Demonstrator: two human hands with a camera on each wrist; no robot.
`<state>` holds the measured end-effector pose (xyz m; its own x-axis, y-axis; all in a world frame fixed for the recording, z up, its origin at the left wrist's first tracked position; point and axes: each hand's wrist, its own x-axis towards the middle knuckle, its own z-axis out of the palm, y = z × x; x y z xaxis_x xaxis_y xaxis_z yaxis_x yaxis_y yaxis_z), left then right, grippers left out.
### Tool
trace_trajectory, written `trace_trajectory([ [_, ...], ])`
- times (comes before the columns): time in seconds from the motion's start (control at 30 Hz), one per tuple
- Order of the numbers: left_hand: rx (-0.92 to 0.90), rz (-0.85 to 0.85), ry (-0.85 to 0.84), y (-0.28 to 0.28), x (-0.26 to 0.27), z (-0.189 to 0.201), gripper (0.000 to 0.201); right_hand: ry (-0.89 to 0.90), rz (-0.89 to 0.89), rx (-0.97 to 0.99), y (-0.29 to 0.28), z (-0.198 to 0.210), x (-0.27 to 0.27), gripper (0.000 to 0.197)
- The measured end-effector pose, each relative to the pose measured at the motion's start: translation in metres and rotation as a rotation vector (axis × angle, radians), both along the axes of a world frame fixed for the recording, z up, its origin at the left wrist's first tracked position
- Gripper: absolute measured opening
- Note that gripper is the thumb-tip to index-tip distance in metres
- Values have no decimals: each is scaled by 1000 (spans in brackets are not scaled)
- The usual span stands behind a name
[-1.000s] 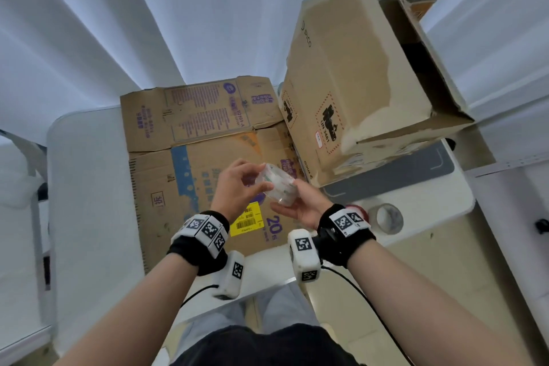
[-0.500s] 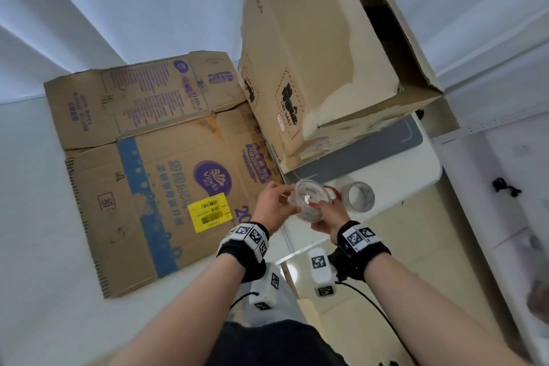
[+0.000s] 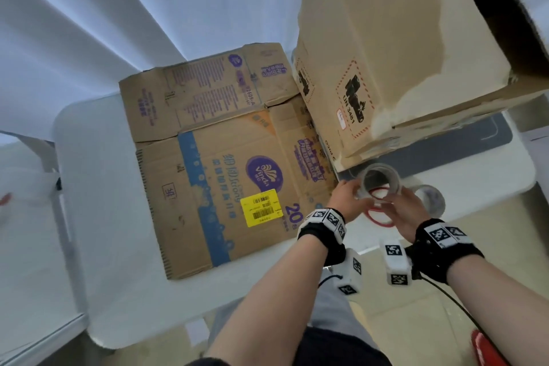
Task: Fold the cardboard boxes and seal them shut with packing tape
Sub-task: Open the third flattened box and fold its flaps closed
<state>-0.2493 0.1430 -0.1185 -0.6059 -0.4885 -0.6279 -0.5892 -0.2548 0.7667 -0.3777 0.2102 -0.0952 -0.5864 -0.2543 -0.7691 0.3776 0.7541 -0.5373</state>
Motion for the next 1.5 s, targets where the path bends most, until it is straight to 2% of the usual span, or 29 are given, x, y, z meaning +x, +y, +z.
trace_trajectory([
  [0.13, 54, 55, 75, -14, 30, 18, 48, 39, -73, -1, -3, 0, 14, 27],
  [0.27, -8, 364, 39, -36, 87, 18, 30, 147, -308, 114, -11, -16, 34, 49],
  [0.3, -60, 442, 4, -42, 104, 15, 23, 126, -331, 100, -16, -17, 42, 46],
  [0.33, -113, 515, -36, -49, 122, 12, 18, 77, -284, 105, -22, -17, 52, 32],
  [0.37, -160, 588, -84, -56, 141, 11, 15, 30, -192, 105, -28, -15, 65, 12],
  [0.4, -209, 655, -154, -62, 162, 9, 15, 29, -85, 128, -33, -16, 75, 13],
  [0.47, -327, 757, -341, -72, 209, 7, 24, 59, 116, 156, -43, -21, 94, 23],
  [0.53, -398, 822, -558, -76, 257, 5, 48, 110, 288, 182, -51, -19, 106, 23],
  [0.6, -348, 872, -734, -75, 297, -3, 74, 117, 354, 218, -54, -20, 111, 27],
  [0.7, -148, 891, -812, -74, 333, -13, 98, 129, 388, 248, -55, -20, 113, 24],
  [0.8, -121, 902, -781, -74, 353, -24, 93, 96, 365, 254, -57, -18, 114, 20],
  [0.93, -67, 1010, -632, -82, 364, -30, 68, 75, 375, 231, -57, -21, 117, 23],
  [1.07, -88, 949, -476, -94, 366, -21, 41, 68, 384, 211, -55, -13, 131, 23],
  [1.13, -96, 949, -396, -96, 366, -11, 31, 83, 406, 202, -50, -23, 134, 15],
  [1.23, -178, 959, -321, -99, 370, 21, 26, 44, 390, 183, -57, -1, 152, 16],
  [1.33, -220, 947, -248, -106, 374, 71, 24, -30, 365, 143, -68, 10, 156, 22],
  [1.43, -268, 894, -160, -116, 376, 129, 24, -73, 436, 125, -83, 4, 155, 13],
  [1.5, -285, 859, -116, -122, 376, 168, 25, -107, 467, 89, -94, 16, 163, 11],
])
